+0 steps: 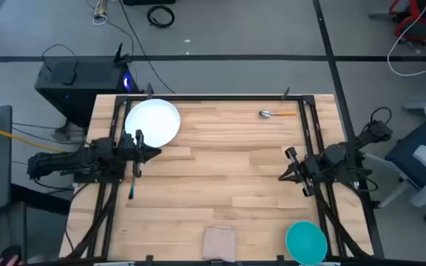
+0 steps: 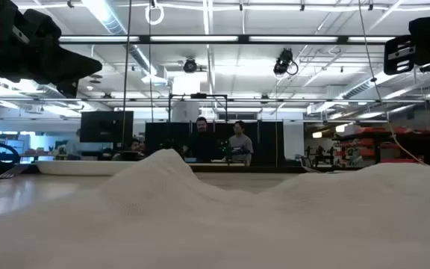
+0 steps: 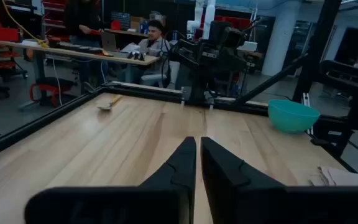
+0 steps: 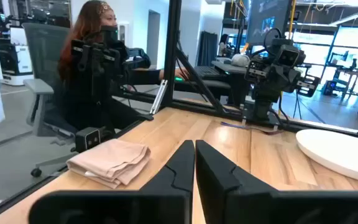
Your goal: Set table place
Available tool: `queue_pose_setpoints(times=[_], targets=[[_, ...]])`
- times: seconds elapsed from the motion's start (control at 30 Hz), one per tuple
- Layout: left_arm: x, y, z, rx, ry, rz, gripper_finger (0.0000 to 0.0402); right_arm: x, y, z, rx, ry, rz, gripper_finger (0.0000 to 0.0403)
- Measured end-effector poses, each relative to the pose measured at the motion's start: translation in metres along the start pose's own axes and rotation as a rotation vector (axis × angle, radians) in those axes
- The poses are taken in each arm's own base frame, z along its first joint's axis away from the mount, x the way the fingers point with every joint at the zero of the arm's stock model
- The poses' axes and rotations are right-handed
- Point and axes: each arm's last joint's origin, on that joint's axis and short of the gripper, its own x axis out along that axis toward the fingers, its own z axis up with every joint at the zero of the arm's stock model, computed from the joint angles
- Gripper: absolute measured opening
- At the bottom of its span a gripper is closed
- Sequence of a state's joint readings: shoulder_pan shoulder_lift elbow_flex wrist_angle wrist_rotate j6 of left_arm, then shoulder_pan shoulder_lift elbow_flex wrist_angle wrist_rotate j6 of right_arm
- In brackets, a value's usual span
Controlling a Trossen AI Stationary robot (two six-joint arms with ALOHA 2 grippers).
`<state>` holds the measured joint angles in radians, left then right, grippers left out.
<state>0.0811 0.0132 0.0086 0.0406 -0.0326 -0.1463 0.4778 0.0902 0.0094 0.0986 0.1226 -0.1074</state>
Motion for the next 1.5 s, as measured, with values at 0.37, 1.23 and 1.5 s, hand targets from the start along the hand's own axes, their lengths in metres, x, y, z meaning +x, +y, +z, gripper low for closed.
queue_pose_setpoints(times=[0.37,1.23,1.5], targets=[[0.0,0.0,0.0,0.0,0.0,0.0,0.0038,0.0,0.0,0.0001,0.0,0.0,0.0,0.0023],[0.0,0.0,0.0001,0.0,-0.001,0.0,0.0032,0.0,0.0,0.0,0.0,0.0,0.0,0.0023],[0.0,0.0,0.0,0.0,0.0,0.0,0.0035,0.0,0.0,0.0,0.0,0.0,0.0,0.0023]])
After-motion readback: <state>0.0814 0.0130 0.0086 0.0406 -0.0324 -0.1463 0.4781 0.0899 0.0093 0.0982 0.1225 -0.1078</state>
